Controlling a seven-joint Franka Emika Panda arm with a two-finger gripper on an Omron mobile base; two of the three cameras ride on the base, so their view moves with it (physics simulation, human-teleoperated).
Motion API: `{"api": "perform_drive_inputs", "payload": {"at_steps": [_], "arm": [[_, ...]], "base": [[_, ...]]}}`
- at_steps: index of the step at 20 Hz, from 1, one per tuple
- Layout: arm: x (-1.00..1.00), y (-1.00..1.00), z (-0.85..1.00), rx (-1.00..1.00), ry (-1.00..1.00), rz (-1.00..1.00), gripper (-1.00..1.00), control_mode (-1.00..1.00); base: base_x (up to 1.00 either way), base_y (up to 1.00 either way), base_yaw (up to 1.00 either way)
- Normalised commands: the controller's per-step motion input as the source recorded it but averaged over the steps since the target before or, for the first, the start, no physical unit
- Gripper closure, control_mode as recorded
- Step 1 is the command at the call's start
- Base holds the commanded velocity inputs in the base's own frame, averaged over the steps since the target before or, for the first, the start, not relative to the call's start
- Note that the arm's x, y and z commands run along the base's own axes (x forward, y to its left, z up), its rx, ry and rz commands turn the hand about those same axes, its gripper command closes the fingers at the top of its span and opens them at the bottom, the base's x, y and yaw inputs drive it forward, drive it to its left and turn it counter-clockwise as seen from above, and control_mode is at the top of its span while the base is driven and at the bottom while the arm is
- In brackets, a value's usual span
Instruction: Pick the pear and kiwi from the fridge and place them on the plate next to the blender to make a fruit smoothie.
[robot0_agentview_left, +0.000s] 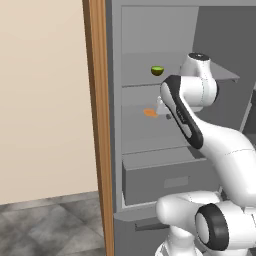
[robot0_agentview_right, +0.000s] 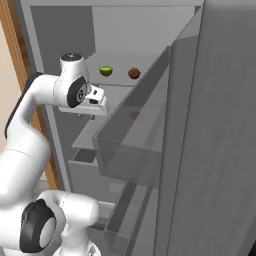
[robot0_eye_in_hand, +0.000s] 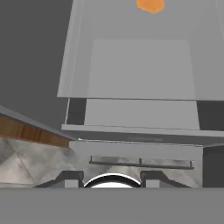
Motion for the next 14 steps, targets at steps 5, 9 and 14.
{"api": "perform_drive_inputs", "payload": {"at_steps": [5,9,14], "arm": [[-0.36,0.0,0.06,0.0,-0.2,0.0,-1.0,-1.0],[-0.65,0.0,0.38,0.0,-0.44,0.0,-1.0,-1.0],[-0.55,0.0,0.66,0.02,-0.5,-0.01,-1.0,-1.0]], "base": [[0.0,0.0,0.0],[0.0,0.0,0.0],[0.0,0.0,0.0]]}}
